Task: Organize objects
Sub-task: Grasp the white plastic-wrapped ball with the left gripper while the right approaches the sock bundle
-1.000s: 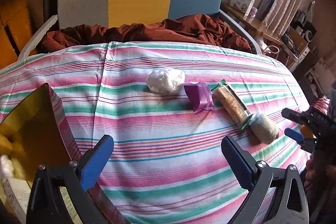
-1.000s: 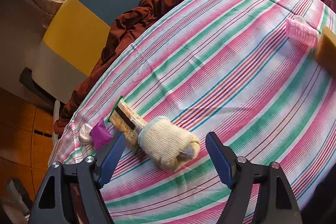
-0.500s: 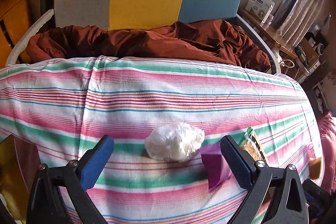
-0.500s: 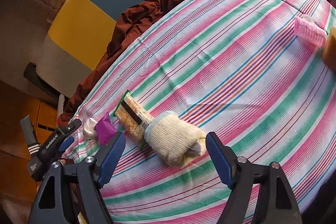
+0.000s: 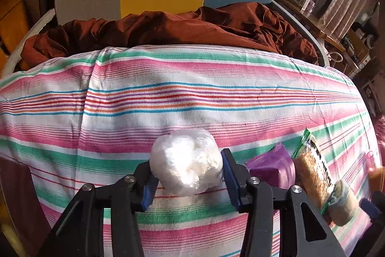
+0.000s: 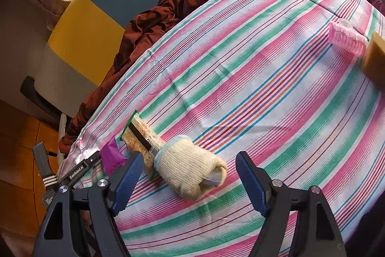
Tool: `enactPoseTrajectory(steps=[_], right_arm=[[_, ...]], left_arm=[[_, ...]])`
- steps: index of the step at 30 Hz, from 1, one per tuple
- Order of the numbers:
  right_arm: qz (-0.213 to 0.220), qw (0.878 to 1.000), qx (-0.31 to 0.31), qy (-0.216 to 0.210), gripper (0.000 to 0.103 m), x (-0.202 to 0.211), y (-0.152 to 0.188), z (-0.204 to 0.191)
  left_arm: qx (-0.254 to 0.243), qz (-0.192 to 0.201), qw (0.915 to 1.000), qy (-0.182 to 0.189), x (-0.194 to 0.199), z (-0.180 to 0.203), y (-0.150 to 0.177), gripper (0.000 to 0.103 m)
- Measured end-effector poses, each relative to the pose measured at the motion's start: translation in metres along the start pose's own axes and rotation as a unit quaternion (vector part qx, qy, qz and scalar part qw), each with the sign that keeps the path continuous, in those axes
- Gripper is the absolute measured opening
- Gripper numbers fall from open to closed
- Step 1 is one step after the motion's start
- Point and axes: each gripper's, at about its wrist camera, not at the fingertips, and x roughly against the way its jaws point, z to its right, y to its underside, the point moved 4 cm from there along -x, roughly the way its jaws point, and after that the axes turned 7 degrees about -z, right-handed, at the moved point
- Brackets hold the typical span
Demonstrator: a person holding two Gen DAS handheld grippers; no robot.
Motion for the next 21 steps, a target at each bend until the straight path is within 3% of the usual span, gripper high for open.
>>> enactPoseTrajectory(steps=[2,9,17,19,21], right_arm=[[0.002,1.000,-0.008,-0.001,0.080,0.001,-0.001,0.003],[-0.008,1.000,-0.008,0.002,0.080,-0.003,0.000,0.003],[-0.013,1.000,-0.005,0.000,0.080,-0.004,0.001,0.002],[-0.014,1.000,-0.006,0.002,0.080,-0.005,0.001,0.003],[-0.016,1.000,-0.007,0.002,0.080,-0.005,0.002,0.004]], left_arm=[[-0.007,0.001,0.9999,-0.009,0.003,-0.001,0.008,0.035],[-0.022,0.010,0.9997,-0.009,0.021,0.009,0.053,0.031],[-0.061,0.021,0.9957,0.067,0.045,0.043,0.129,0.031],[-0.061,0.021,0.9938,0.091,0.050,0.047,0.141,0.034],[-0.058,0.022,0.9917,0.113,0.054,0.048,0.149,0.049]])
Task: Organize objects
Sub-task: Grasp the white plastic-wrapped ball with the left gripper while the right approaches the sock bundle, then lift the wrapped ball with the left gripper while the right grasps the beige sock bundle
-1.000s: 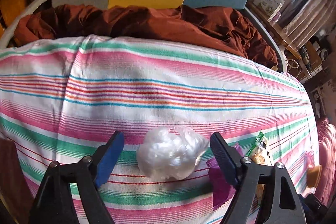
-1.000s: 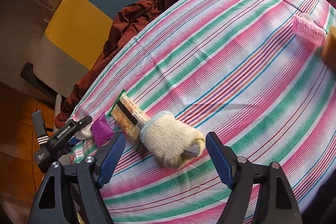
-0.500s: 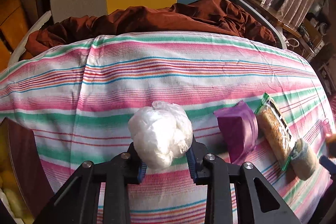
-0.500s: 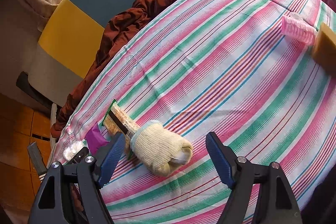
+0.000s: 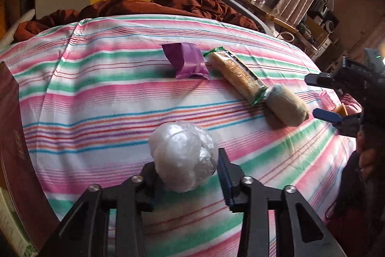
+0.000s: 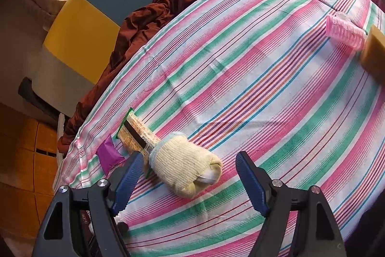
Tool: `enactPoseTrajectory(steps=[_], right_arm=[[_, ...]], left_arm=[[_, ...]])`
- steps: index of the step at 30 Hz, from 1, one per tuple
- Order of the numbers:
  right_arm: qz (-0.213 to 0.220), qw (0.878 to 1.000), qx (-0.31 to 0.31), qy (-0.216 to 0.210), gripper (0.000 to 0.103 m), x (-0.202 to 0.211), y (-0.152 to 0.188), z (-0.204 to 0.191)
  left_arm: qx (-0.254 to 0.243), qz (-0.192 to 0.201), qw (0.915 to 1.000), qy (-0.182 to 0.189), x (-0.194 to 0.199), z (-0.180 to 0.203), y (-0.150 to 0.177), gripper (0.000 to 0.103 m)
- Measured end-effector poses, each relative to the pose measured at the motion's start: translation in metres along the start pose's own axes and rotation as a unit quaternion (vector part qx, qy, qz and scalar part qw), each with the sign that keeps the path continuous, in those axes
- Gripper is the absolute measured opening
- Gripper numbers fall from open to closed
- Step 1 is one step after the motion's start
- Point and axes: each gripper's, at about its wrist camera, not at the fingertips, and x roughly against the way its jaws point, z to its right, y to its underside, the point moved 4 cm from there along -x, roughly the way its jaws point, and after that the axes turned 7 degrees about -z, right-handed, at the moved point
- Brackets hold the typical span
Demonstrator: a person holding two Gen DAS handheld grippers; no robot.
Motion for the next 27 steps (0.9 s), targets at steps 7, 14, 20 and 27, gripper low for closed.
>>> enactPoseTrajectory(steps=[7,14,20,27], right_arm=[[-0.004,1.000,0.003,0.006,0.080,-0.003,0.001,-0.001],[-0.001,1.000,0.002,0.008,0.080,-0.003,0.000,-0.001],[0.004,1.000,0.002,0.014,0.080,-0.003,-0.003,0.000],[-0.005,0.998,0.052,0.046,0.081,-0.015,-0.002,-0.016]], left_arm=[[0.000,0.013,0.9999,-0.011,0.008,0.006,-0.004,0.067],[-0.028,0.027,0.9982,-0.046,0.007,0.008,-0.016,0.065],[-0.024,0.015,0.9987,-0.042,-0.012,0.005,-0.019,0.037],[-0.039,0.032,0.9982,-0.031,-0.016,0.004,-0.013,0.037]])
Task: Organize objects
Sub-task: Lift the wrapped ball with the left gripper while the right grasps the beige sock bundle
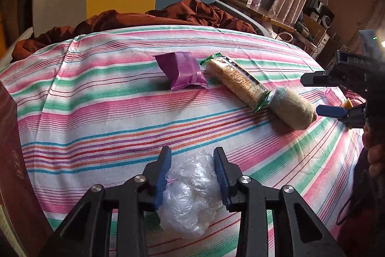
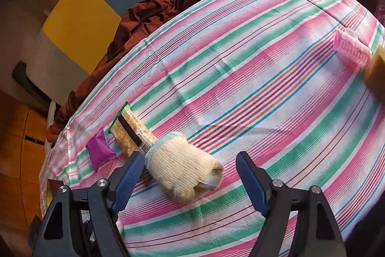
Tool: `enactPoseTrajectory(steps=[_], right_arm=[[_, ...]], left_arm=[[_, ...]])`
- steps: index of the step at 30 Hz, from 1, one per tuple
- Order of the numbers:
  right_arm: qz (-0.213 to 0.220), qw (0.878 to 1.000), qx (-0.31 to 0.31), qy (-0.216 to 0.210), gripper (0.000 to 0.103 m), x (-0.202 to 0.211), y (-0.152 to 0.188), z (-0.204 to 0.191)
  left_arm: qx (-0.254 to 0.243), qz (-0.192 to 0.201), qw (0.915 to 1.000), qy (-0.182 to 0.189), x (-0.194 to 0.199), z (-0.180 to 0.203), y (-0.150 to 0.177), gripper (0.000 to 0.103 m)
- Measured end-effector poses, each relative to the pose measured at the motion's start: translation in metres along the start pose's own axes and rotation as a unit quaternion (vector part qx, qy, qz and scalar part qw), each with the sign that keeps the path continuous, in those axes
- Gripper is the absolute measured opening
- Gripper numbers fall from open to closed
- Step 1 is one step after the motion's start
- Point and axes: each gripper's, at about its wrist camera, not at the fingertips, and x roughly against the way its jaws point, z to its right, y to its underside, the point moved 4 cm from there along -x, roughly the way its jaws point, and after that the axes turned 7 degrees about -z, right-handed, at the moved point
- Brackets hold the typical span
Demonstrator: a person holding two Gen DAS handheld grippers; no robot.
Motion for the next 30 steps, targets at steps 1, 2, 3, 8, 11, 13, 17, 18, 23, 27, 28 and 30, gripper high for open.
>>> enactPoseTrajectory(steps=[1,2,3,8,11,13,17,18,23,27,28,30], right_arm=[[-0.001,1.000,0.018,0.010,0.081,-0.002,0.000,-0.005],[0.000,0.999,0.035,0.020,0.081,-0.004,0.001,-0.011],[0.002,0.998,0.051,0.032,0.083,-0.006,0.001,-0.016],[-0.019,0.990,0.113,0.084,0.084,-0.025,0.007,-0.030],[-0.026,0.985,0.126,0.115,0.084,-0.033,0.009,-0.029],[-0.031,0.986,0.123,0.103,0.079,-0.035,0.009,-0.028],[-0.031,0.982,0.141,0.118,0.075,-0.037,0.013,-0.030],[-0.031,0.981,0.146,0.122,0.074,-0.037,0.014,-0.032],[-0.032,0.980,0.149,0.128,0.072,-0.036,0.016,-0.031],[-0.032,0.979,0.154,0.133,0.071,-0.035,0.017,-0.031],[-0.032,0.978,0.154,0.133,0.071,-0.035,0.018,-0.032],[-0.033,0.978,0.154,0.133,0.071,-0.035,0.017,-0.034]], left_arm=[[-0.004,0.003,1.0000,0.001,0.000,0.000,0.001,0.037],[-0.008,0.007,0.9999,0.001,0.000,0.000,0.002,0.037],[-0.008,0.010,0.9999,0.002,-0.001,0.000,0.003,0.037],[-0.002,0.013,0.9998,0.015,0.000,-0.003,0.004,0.039],[-0.002,0.014,0.9998,0.018,0.000,-0.003,0.003,0.039],[-0.004,0.013,0.9997,0.019,0.001,-0.003,0.004,0.039],[-0.003,0.016,0.9996,0.022,0.001,-0.003,0.005,0.039],[-0.004,0.017,0.9996,0.022,0.001,-0.003,0.005,0.039],[-0.007,0.019,0.9996,0.017,0.001,-0.003,0.005,0.039],[-0.013,0.020,0.9997,0.009,0.001,0.000,0.006,0.039],[-0.014,0.020,0.9997,0.007,0.001,0.001,0.006,0.039],[-0.017,0.021,0.9996,0.002,0.001,0.002,0.006,0.039]])
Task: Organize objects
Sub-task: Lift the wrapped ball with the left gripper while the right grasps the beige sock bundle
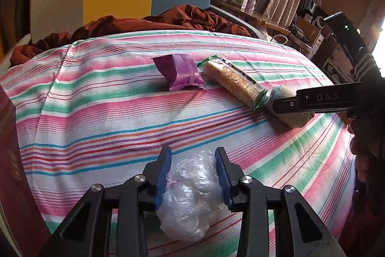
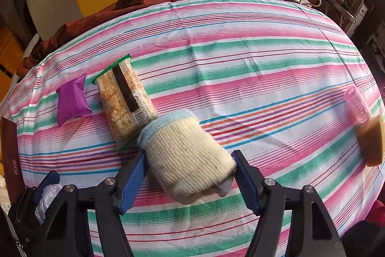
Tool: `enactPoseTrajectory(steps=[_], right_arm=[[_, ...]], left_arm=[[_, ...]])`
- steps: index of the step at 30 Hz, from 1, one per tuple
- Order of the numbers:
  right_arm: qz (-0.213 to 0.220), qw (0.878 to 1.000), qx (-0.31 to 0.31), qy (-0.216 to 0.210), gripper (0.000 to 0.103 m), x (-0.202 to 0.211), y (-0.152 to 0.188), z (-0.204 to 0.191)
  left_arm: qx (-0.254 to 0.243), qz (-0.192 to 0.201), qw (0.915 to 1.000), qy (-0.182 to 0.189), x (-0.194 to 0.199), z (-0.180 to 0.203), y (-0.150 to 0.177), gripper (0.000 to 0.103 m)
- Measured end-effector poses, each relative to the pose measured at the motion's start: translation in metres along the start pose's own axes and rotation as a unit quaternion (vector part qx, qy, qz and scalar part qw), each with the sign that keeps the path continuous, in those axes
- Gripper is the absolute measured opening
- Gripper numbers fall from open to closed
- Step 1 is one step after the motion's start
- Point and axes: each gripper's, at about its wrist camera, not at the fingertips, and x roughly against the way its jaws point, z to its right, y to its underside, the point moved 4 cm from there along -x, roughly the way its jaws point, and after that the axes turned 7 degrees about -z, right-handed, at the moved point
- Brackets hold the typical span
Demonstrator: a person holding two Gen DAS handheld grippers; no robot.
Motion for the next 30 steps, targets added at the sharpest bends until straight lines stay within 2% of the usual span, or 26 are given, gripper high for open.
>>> enactPoseTrajectory(steps=[11,16,20,30], right_arm=[[0.001,1.000,0.006,0.004,0.071,0.003,0.003,0.003],[0.001,1.000,0.007,0.005,0.070,0.004,0.004,0.006],[0.001,1.000,0.011,0.009,0.070,0.001,0.003,0.002],[0.002,1.000,0.018,0.019,0.067,0.003,0.011,-0.001]], left_arm=[[-0.023,0.002,0.9988,-0.044,0.004,0.007,0.006,0.037],[-0.016,-0.004,0.9987,-0.049,0.013,0.008,0.011,0.035],[-0.024,0.001,0.9982,-0.055,0.028,0.013,0.018,0.034],[-0.033,0.055,0.9959,-0.064,0.092,0.018,0.020,0.035]])
